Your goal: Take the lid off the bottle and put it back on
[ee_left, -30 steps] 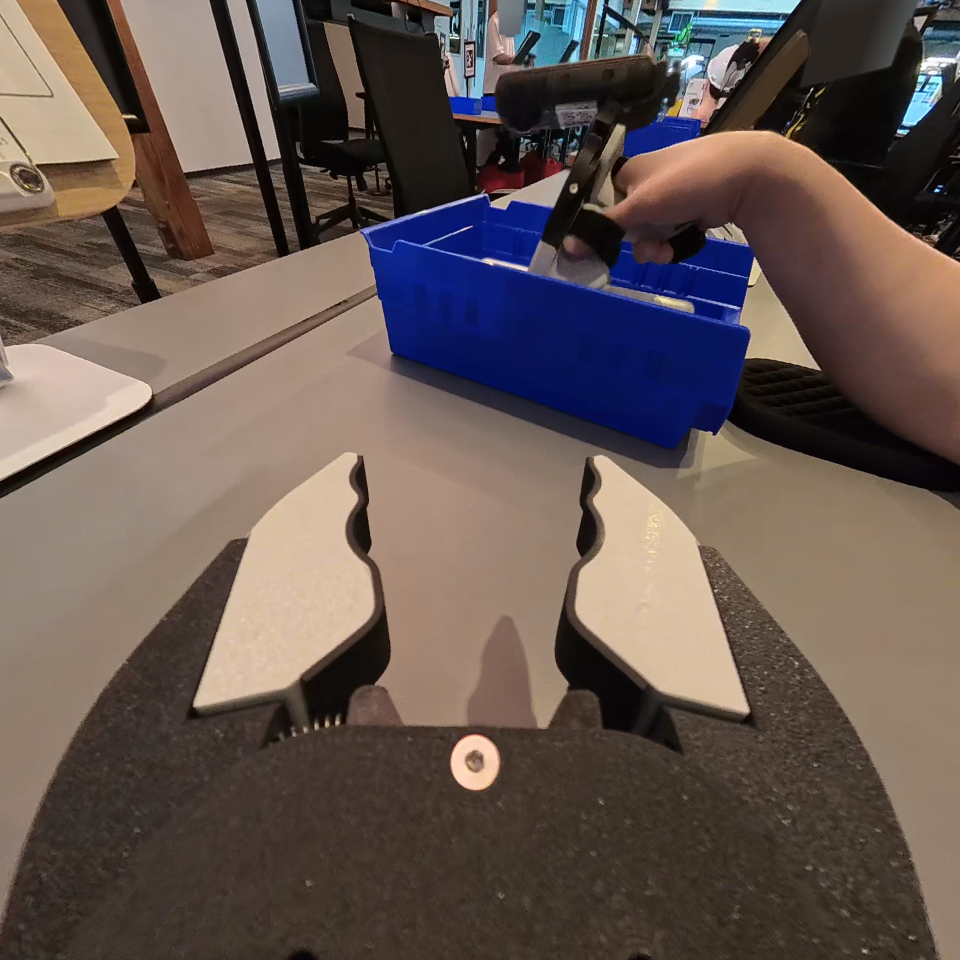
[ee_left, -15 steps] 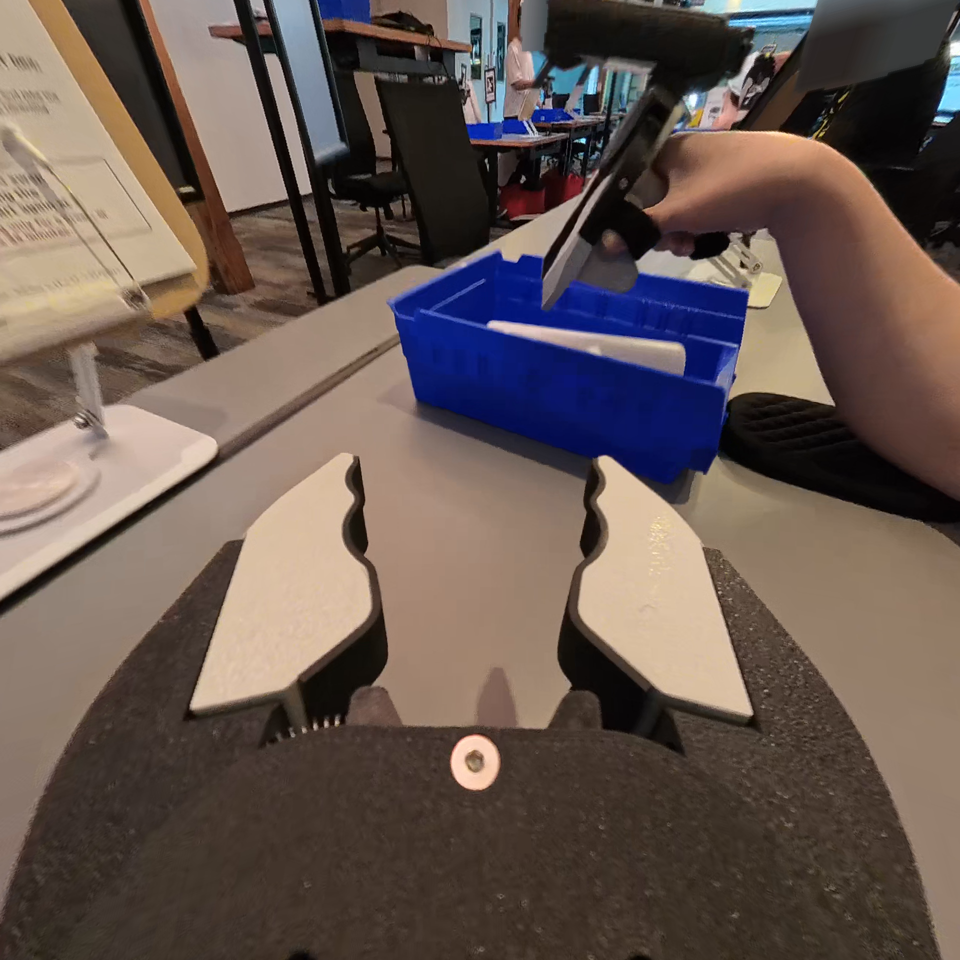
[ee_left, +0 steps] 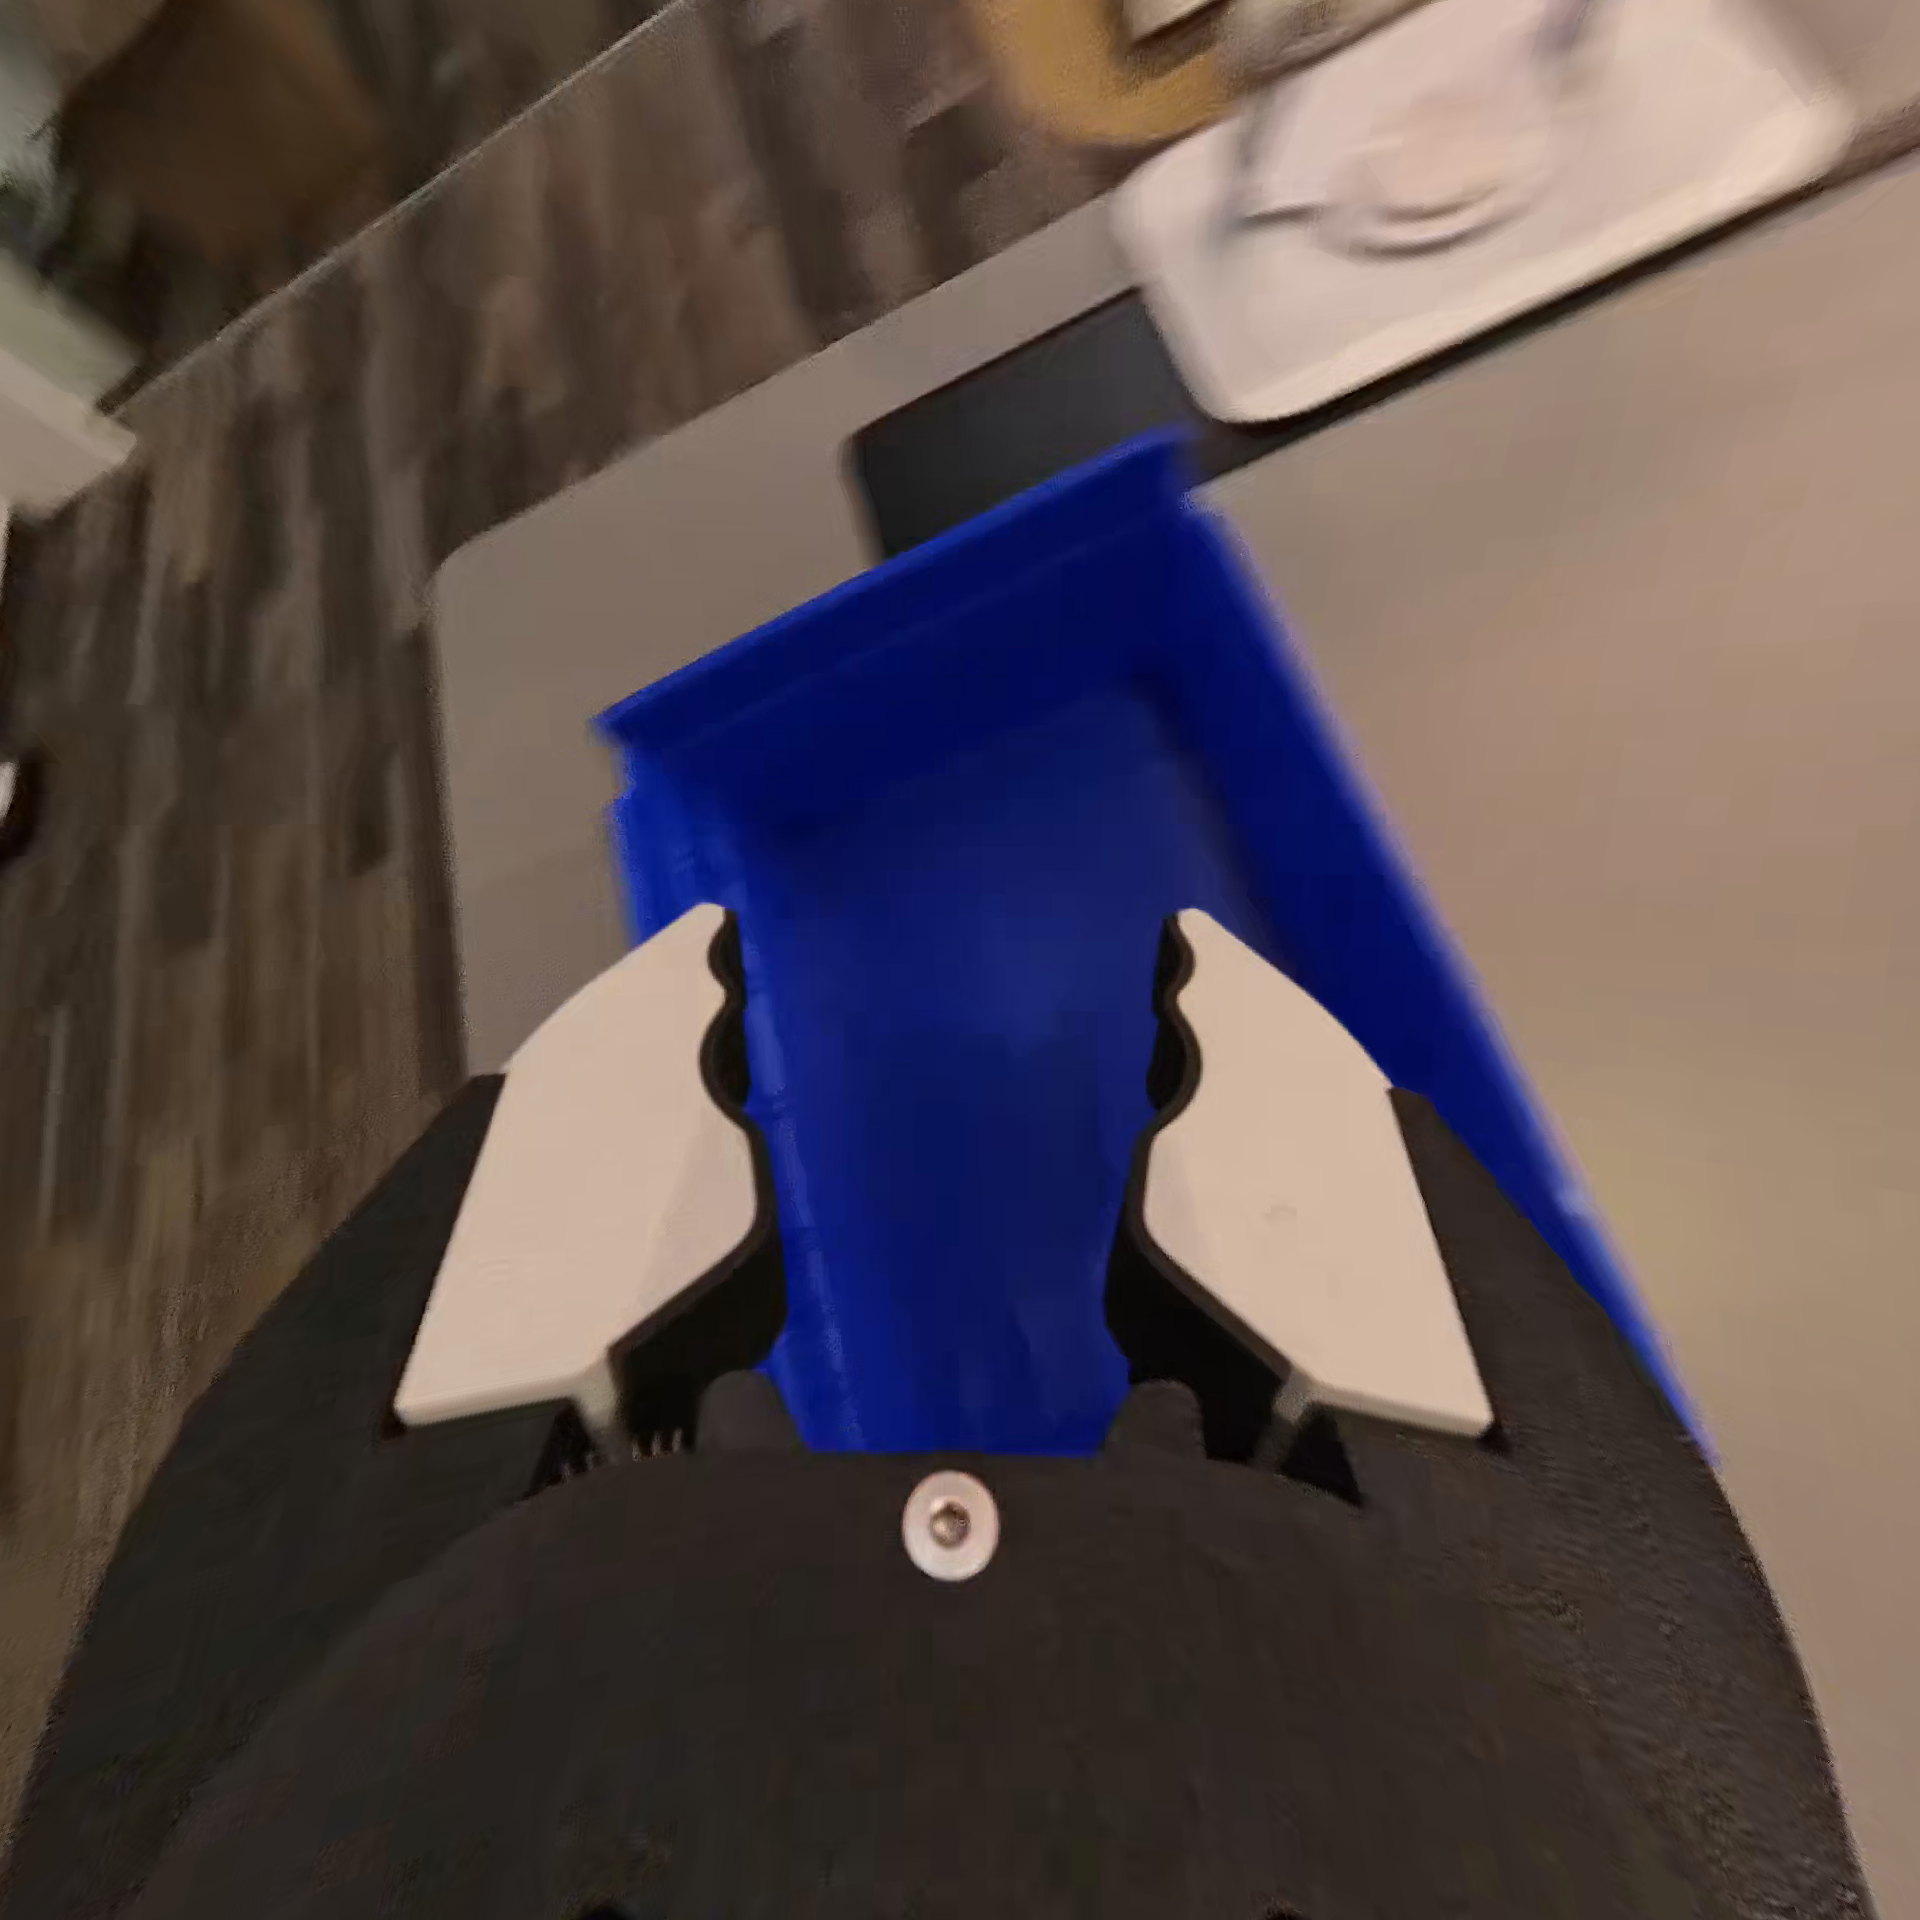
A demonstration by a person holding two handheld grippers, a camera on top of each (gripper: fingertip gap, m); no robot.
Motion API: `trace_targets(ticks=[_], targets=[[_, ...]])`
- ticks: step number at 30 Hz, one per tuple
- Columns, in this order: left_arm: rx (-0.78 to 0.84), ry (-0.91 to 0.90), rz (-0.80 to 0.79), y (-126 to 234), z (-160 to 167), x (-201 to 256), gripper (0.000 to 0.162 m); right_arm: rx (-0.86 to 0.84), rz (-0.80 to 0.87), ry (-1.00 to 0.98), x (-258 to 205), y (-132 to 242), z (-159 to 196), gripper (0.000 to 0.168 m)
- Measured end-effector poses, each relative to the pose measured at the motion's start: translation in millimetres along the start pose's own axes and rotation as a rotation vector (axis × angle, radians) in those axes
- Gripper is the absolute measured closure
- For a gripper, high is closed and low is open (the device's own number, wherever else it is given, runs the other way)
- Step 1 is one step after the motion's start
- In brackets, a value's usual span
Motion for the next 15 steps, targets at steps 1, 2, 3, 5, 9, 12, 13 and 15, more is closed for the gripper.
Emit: trace_targets(ticks=[1,2,3,5,9,12,13,15], targets=[[-0.029,0.051,-0.069,-6.2,8.0,-24.8,0.086,-0.034,0.004,0.012,0.3,-5.5,4.1,0.090],[-0.074,0.093,-0.127,-11.2,18.9,-46.6,0.089,-0.065,0.003,0.023,-0.5,-10.7,7.6,0.091],[-0.125,0.128,-0.162,-15.3,30.9,-63.5,0.088,-0.093,0.007,0.029,-1.2,-15.6,10.6,0.094],[-0.212,0.191,-0.159,-23.6,52.8,-82.2,0.088,-0.143,0.033,0.040,1.1,-24.6,15.1,0.104],[-0.330,0.278,-0.093,-46.9,86.3,-96.1,0.095,-0.228,-0.042,0.032,-6.6,-38.4,26.3,0.122],[-0.453,0.300,-0.076,-62.4,113.2,-100.5,0.099,-0.236,-0.140,0.020,-20.1,-39.3,27.2,0.158],[-0.491,0.302,-0.064,-64.7,120.5,-99.1,0.102,-0.243,-0.133,0.026,-20.6,-39.3,27.6,0.159],[-0.543,0.308,-0.027,-67.6,129.4,-93.3,0.106,-0.253,-0.112,0.038,-20.4,-39.3,27.9,0.160]])
Point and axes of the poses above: each gripper's, where its closed fingertips meet, y back along the fingers, z out of its underside, x = y × z across the jaws, the point moved 1 cm from there along y, back along the fingers, and after that the axes turned 6 degrees about y, right-handed, at the moved point
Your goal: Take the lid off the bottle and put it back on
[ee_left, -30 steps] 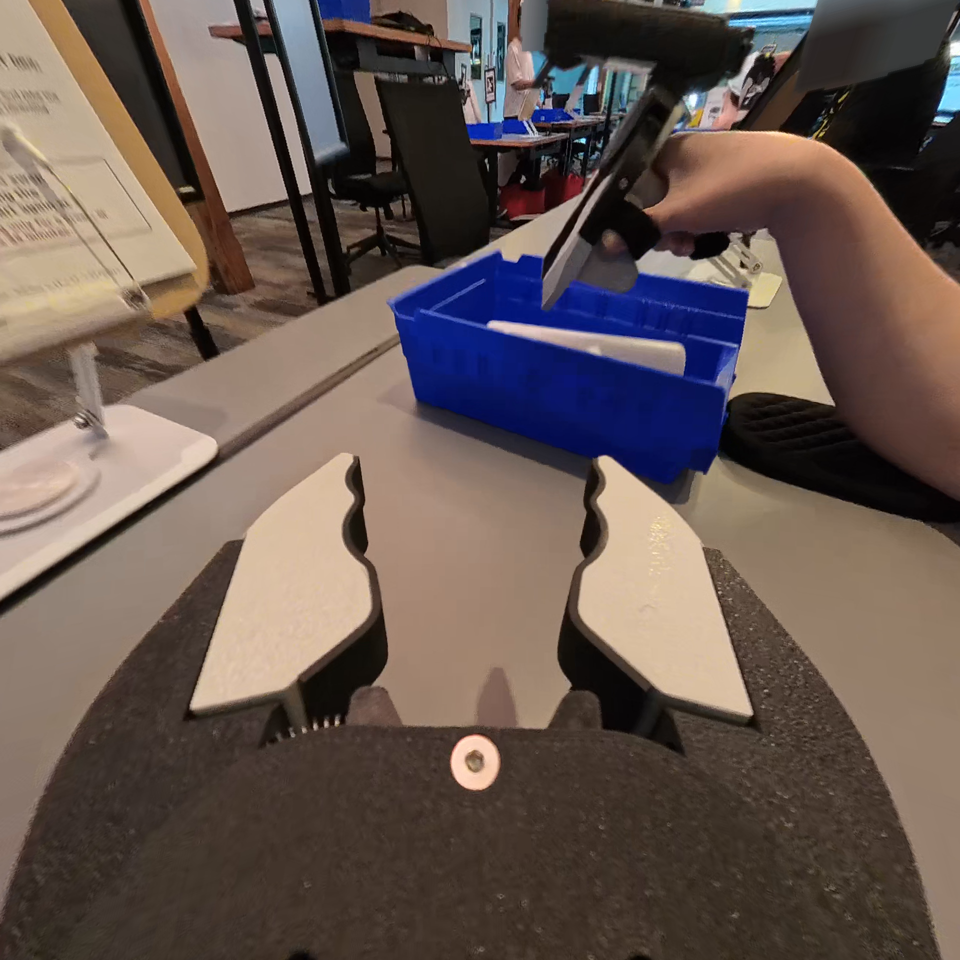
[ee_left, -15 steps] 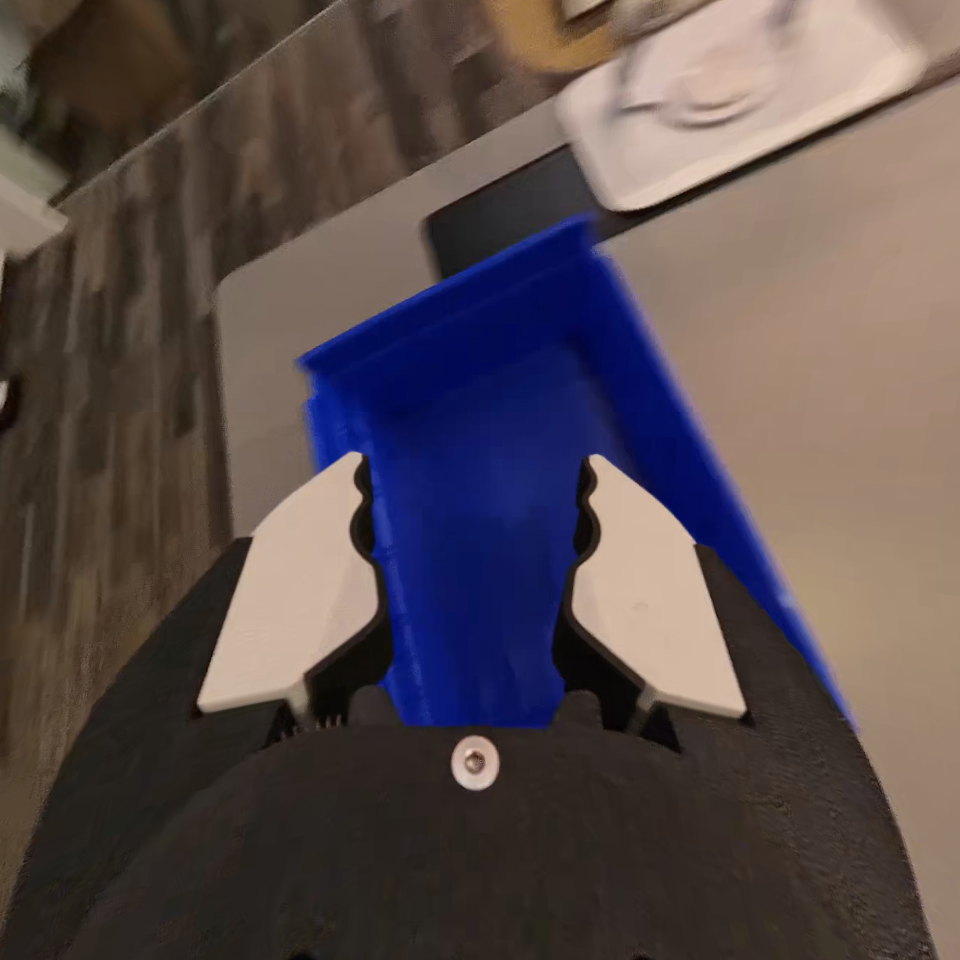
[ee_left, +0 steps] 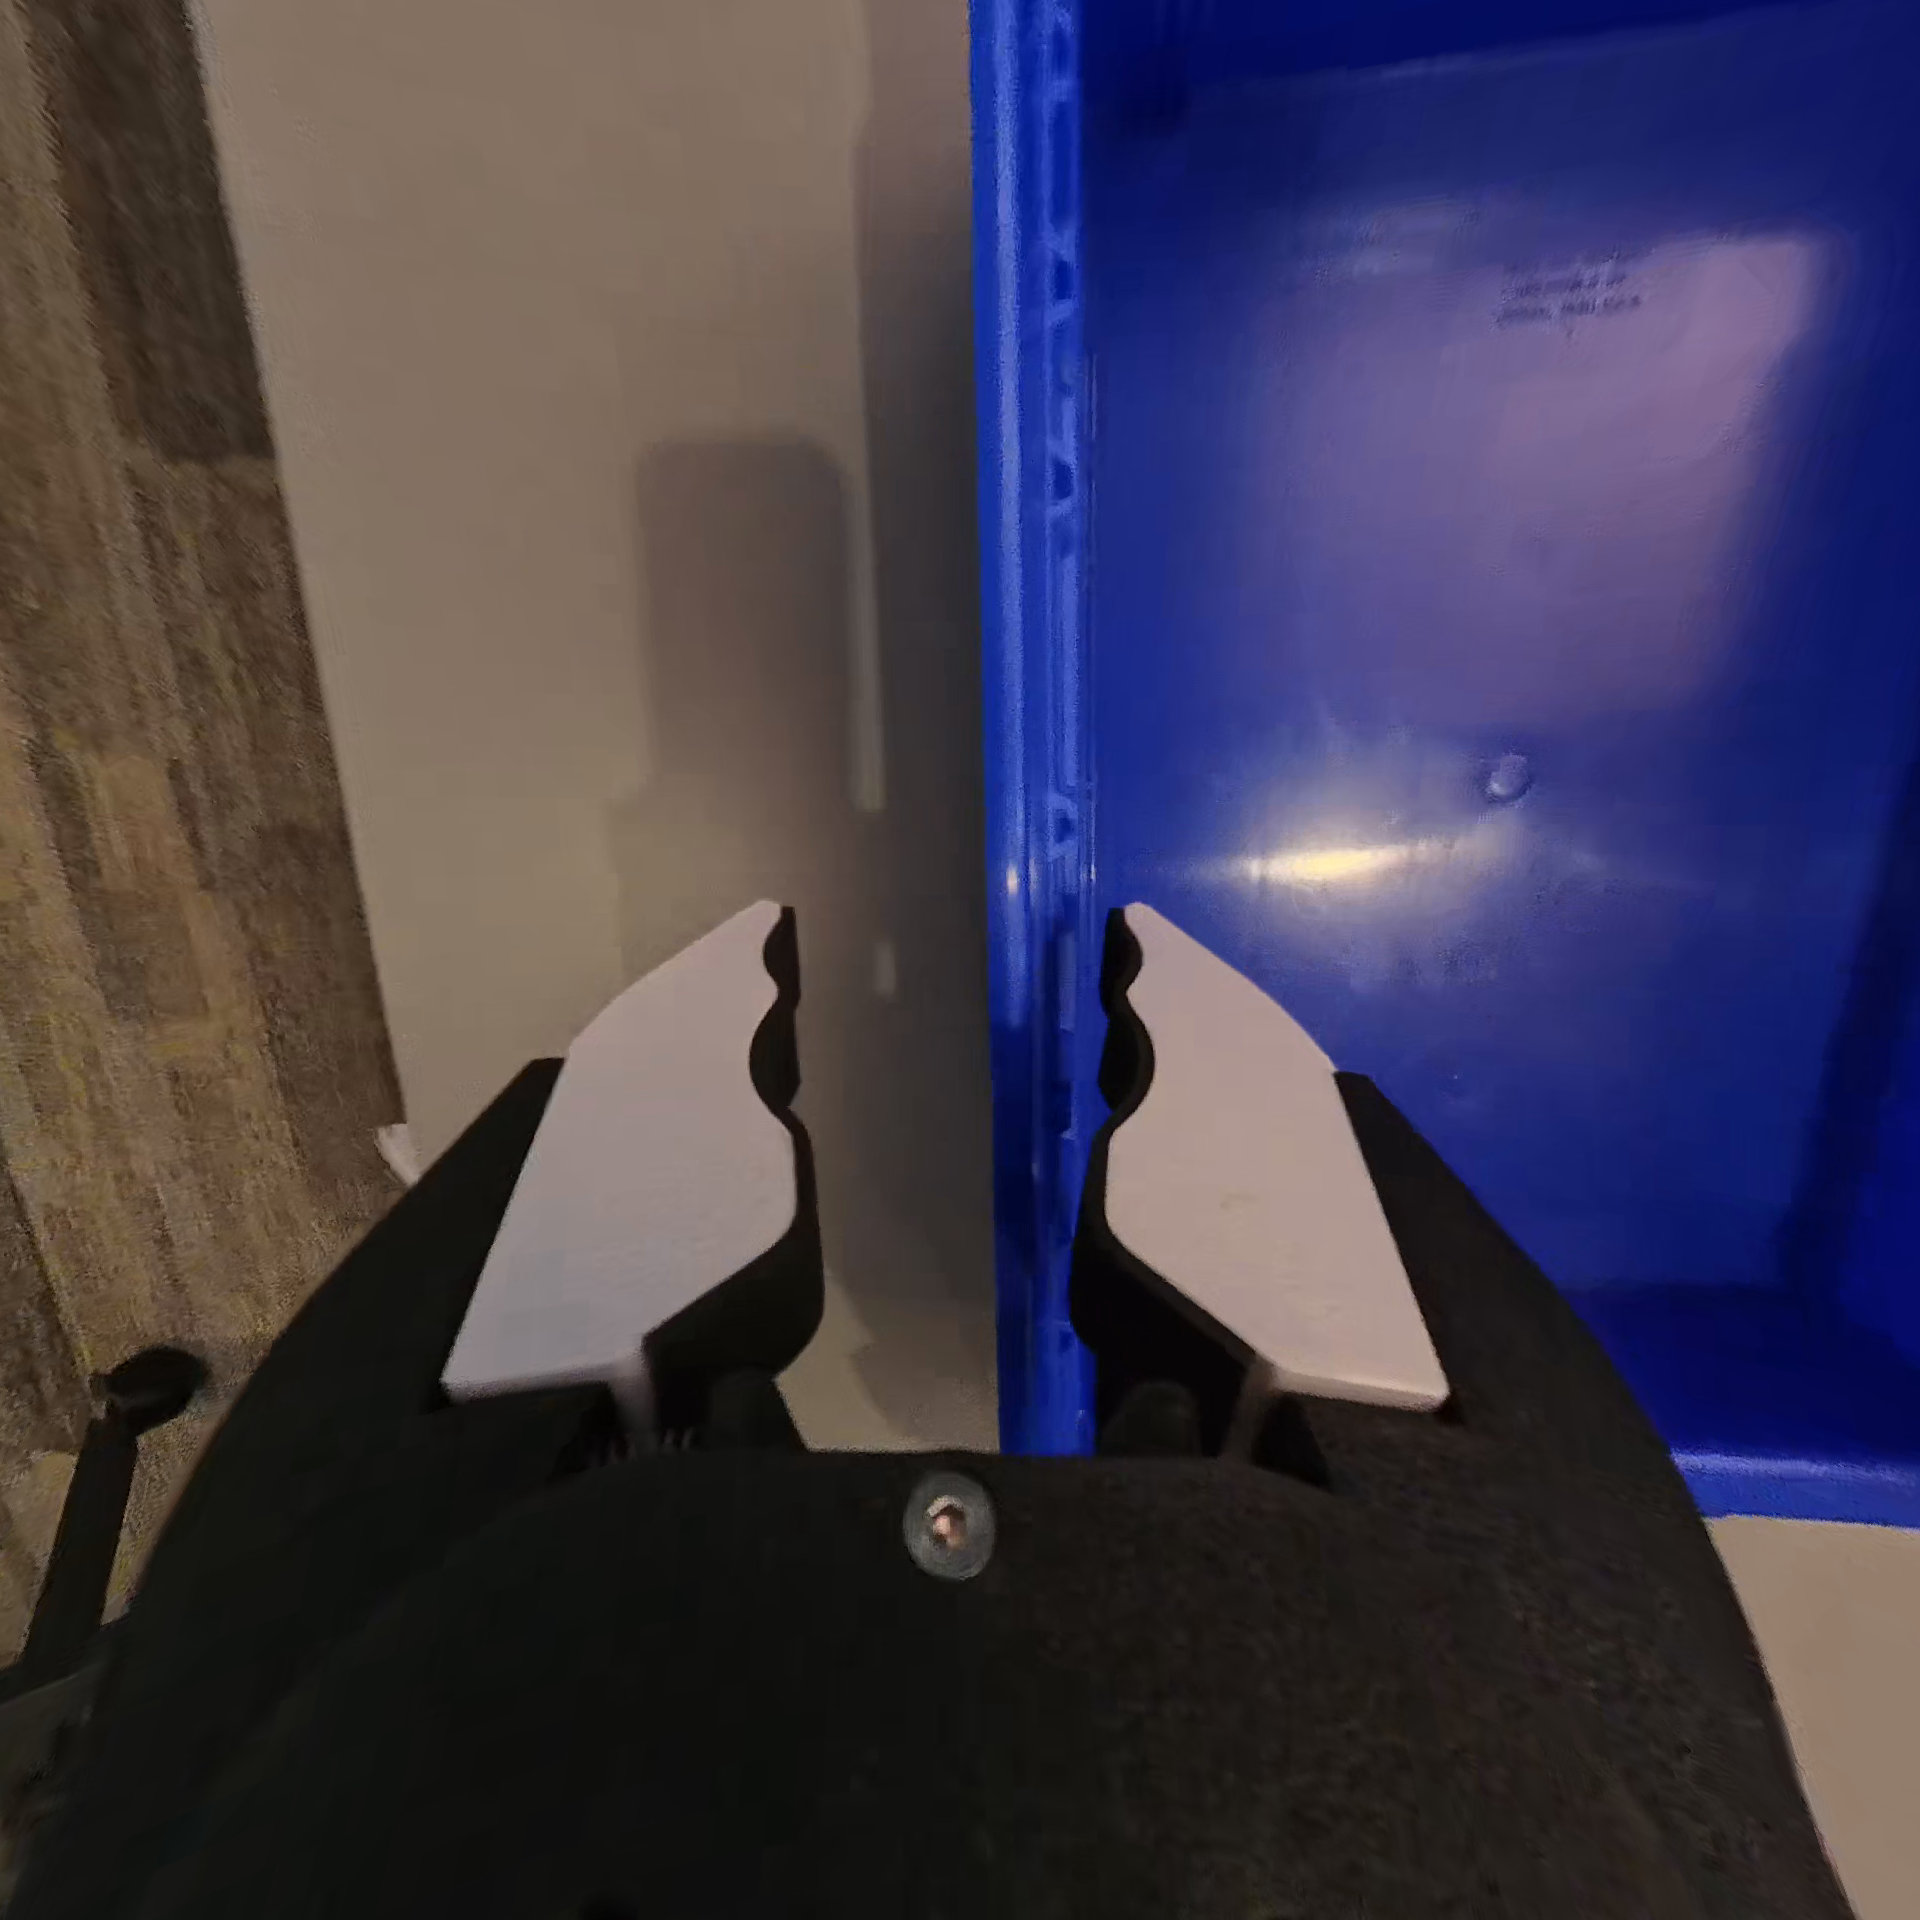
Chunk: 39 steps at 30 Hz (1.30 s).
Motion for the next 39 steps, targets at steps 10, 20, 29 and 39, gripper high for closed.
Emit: trace_targets(ticks=[10,20,29,39], targets=[[-0.191,-0.074,-0.009,-17.5,23.8,11.9,0.133,-0.026,-0.012,-0.004,-19.1,-5.4,-4.3,0.160],[-0.224,-0.222,0.025,-10.1,26.3,73.4,0.129,-0.091,-0.021,0.025,-87.3,-20.0,-8.8,0.160],[-0.197,-0.453,-0.156,-4.3,29.5,148.1,0.081,-0.184,0.017,0.112,-140.6,-43.4,0.6,0.160],[-0.141,-0.550,-0.117,2.6,36.9,199.3,0.080,-0.243,0.074,0.157,-157.0,-55.5,-12.5,0.155]])
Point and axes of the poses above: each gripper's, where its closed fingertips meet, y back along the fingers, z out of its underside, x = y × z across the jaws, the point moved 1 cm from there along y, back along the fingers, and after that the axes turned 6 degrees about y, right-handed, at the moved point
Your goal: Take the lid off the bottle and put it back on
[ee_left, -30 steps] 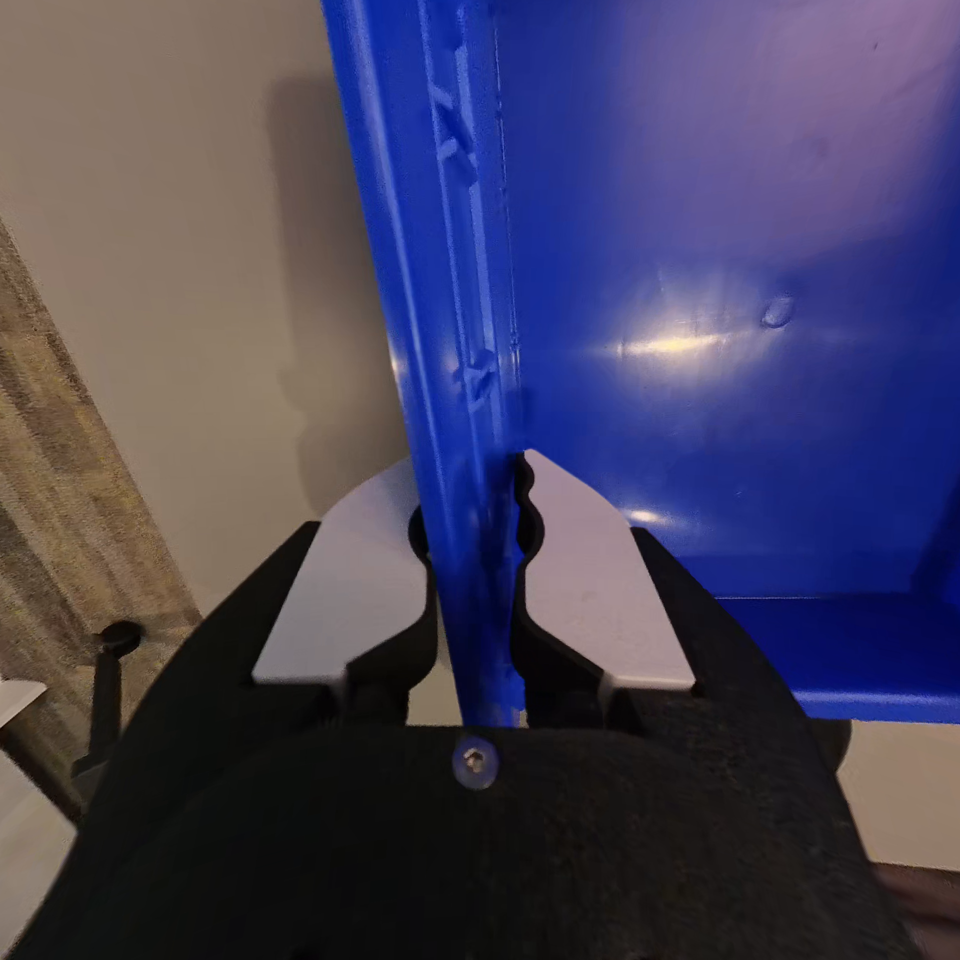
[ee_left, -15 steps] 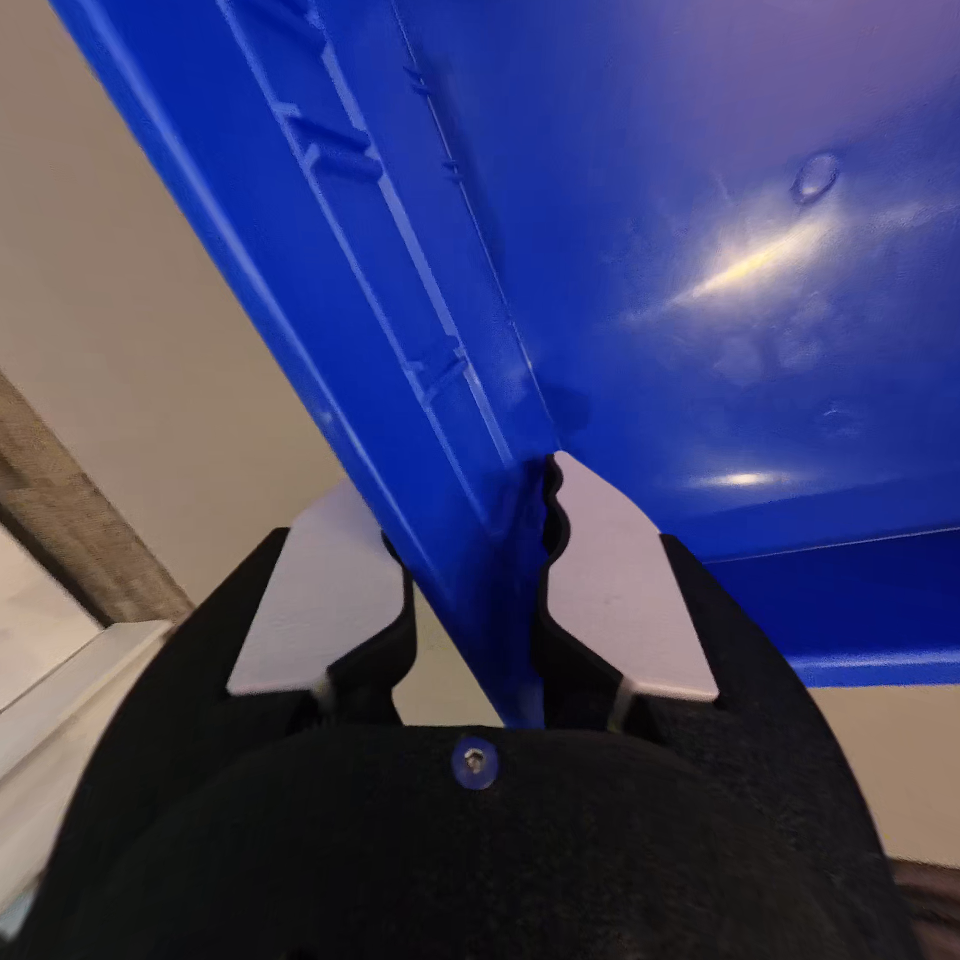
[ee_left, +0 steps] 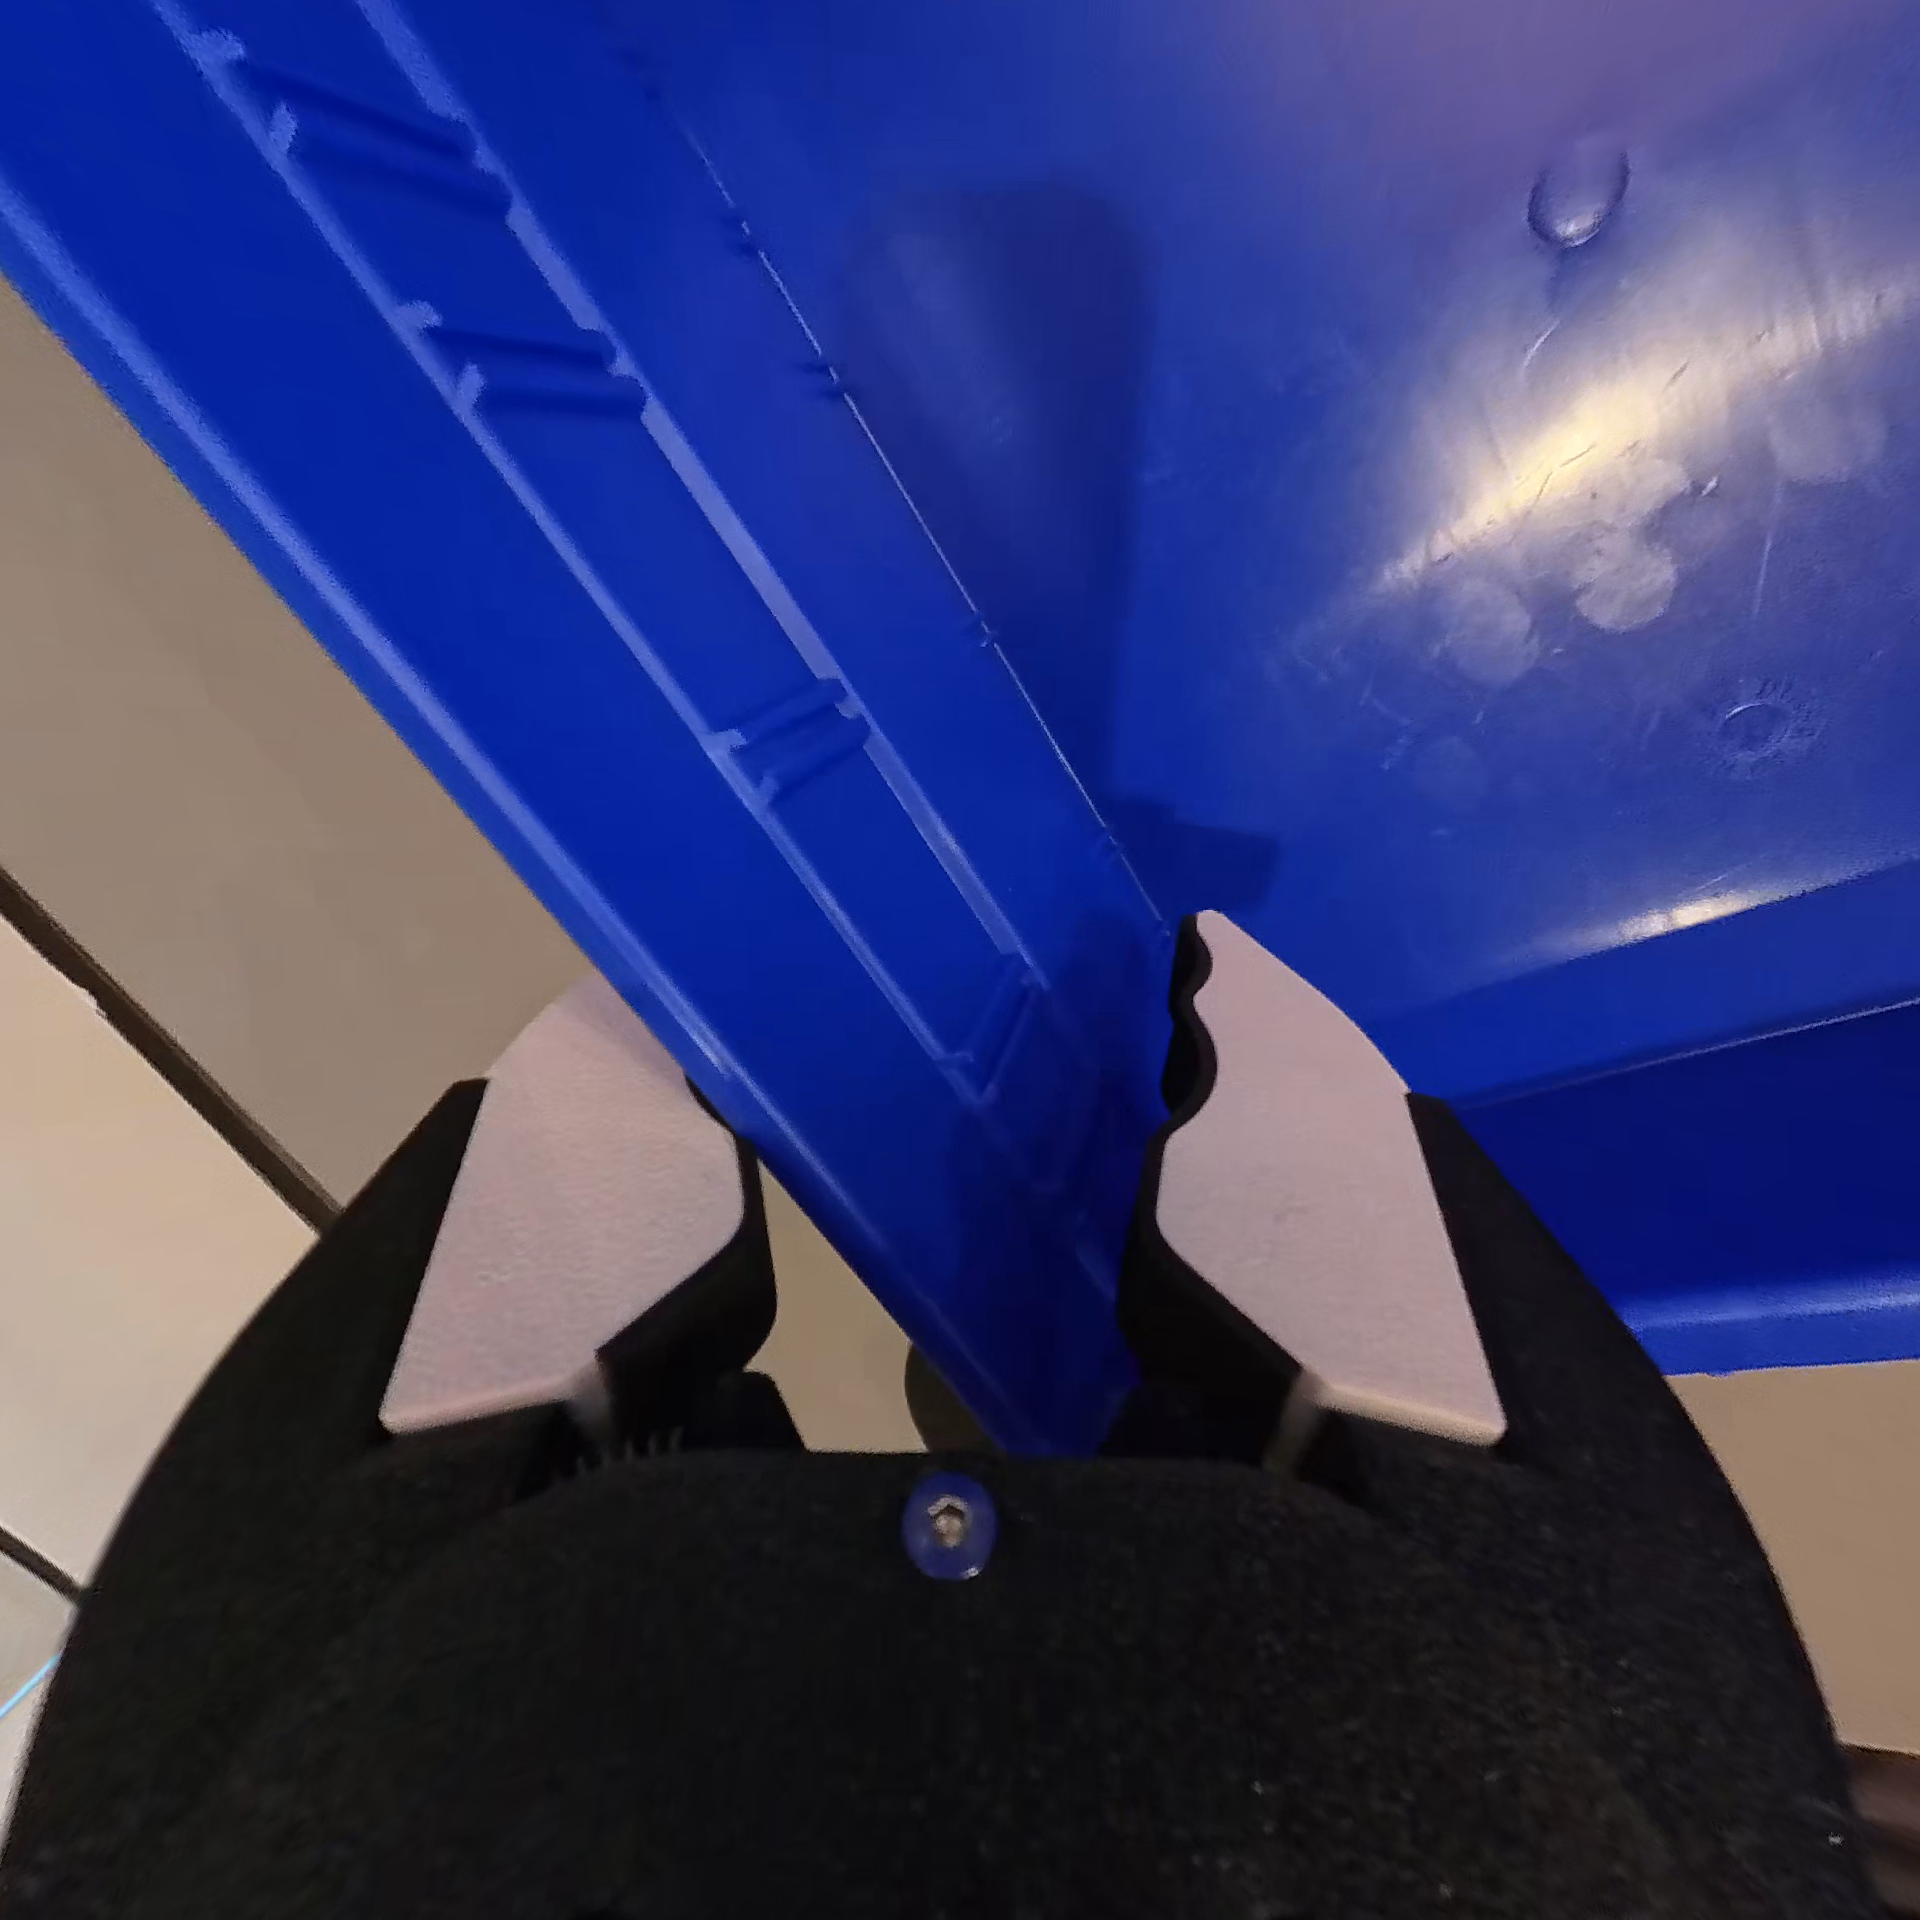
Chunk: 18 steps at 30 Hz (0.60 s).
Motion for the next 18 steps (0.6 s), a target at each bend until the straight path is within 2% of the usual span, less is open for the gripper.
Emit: trace_targets(ticks=[4,10,14,17,18], targets=[[0.023,-0.041,0.053,5.6,-2.2,17.4,0.081,-0.066,0.022,-0.004,1.0,-0.9,-3.2,0.156],[0.028,-0.071,0.118,10.4,-2.7,30.6,0.083,-0.106,-0.055,0.004,3.1,-1.0,-4.9,0.163],[0.027,-0.063,0.177,21.8,2.4,35.8,0.102,-0.111,-0.042,-0.018,9.9,-0.4,-2.6,0.163],[0.091,-0.111,0.158,37.6,0.7,32.8,0.100,-0.106,-0.056,-0.008,14.5,0.1,2.6,0.163],[0.118,-0.119,0.170,44.0,-0.1,32.7,0.104,-0.102,-0.060,-0.007,17.5,0.4,5.0,0.163]])
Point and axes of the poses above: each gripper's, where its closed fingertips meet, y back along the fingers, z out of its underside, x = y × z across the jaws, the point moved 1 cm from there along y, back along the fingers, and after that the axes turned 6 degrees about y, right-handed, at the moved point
